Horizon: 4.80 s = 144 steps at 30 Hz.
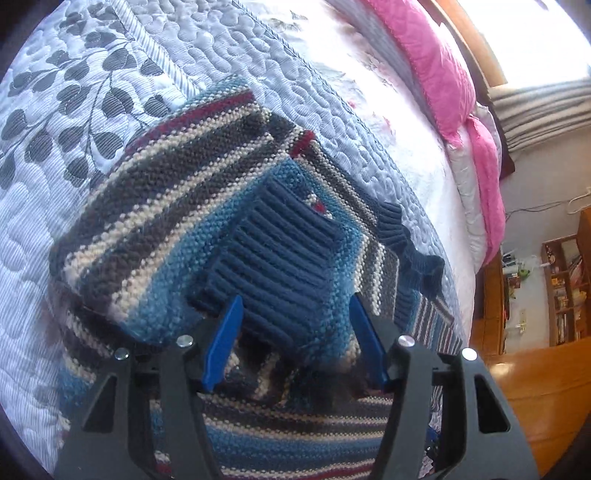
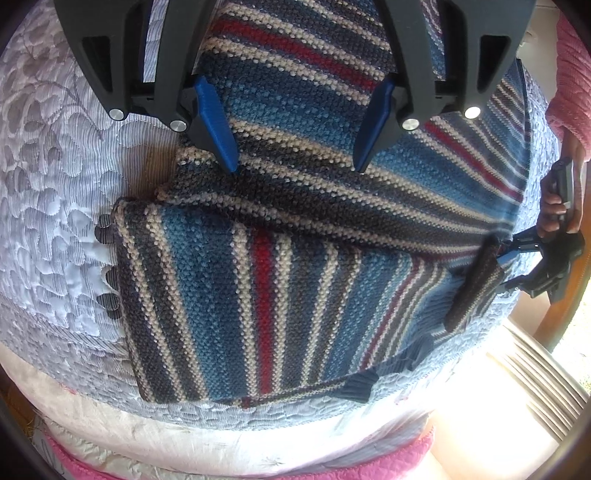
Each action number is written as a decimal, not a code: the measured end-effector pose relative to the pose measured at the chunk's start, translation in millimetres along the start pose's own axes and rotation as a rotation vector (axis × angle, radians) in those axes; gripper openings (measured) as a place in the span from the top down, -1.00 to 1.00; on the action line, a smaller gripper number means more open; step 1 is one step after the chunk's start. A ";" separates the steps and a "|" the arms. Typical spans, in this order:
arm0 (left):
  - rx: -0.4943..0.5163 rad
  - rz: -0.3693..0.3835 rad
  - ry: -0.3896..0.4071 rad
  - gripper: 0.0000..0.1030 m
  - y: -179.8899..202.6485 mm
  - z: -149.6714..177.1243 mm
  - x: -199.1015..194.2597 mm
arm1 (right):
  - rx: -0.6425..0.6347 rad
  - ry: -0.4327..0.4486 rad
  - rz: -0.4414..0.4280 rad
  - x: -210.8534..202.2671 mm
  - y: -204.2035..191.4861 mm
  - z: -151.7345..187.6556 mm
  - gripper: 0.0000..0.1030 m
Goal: Fold small clothes
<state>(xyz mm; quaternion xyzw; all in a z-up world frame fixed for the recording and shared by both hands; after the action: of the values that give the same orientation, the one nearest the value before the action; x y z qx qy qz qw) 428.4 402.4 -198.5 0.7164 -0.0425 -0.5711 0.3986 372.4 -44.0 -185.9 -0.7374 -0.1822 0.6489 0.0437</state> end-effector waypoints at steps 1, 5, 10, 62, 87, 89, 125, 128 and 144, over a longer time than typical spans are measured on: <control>0.009 -0.010 0.005 -0.07 2.3 -0.1 0.3 | 0.001 0.000 -0.002 0.2 1.0 -0.1 -0.27; 0.021 -0.025 0.003 0.07 12.2 4.9 -2.0 | -0.004 0.006 -0.005 -0.5 2.5 2.2 -0.27; 0.077 -0.153 0.051 -0.23 14.5 26.1 -19.6 | -0.015 0.004 0.005 0.4 1.5 2.1 -0.27; 0.483 -0.233 0.064 0.10 84.3 62.4 1.9 | -0.028 0.055 -0.019 -29.5 -5.9 6.0 -0.31; 0.393 -0.374 0.223 -0.21 -36.1 18.8 -98.9 | 0.010 -0.107 -0.180 41.2 -97.9 -100.8 0.14; 0.374 -0.387 0.235 -0.21 -43.0 15.7 -105.7 | 0.000 -0.097 -0.161 45.5 -101.4 -103.0 0.36; 0.442 -0.540 0.091 -0.37 -40.6 51.1 -48.4 | 0.029 0.092 -0.085 -4.5 -51.4 -58.0 0.24; 0.487 -0.544 0.068 -0.39 -50.5 90.4 -59.3 | 0.023 0.083 -0.082 -8.4 -47.9 -11.8 0.24; 0.444 -0.510 0.004 -0.54 -112.1 256.6 -117.2 | -0.006 0.086 0.077 -20.9 -60.2 208.4 0.11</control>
<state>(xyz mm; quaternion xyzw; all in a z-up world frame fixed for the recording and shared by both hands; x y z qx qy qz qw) 125.2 404.8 -183.7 0.7745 0.0156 -0.6277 0.0771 155.0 -30.7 -180.2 -0.7713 -0.1536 0.6172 0.0243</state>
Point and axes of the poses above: each gripper's, at about its wrist camera, not at the fingertips, and x roughly the way its jaws point, y to its right, z to its underside, the point moved 4 cm from there along x, roughly the way its jaws point, and after that the axes turned 10 degrees about -y, right-handed, at the moved point
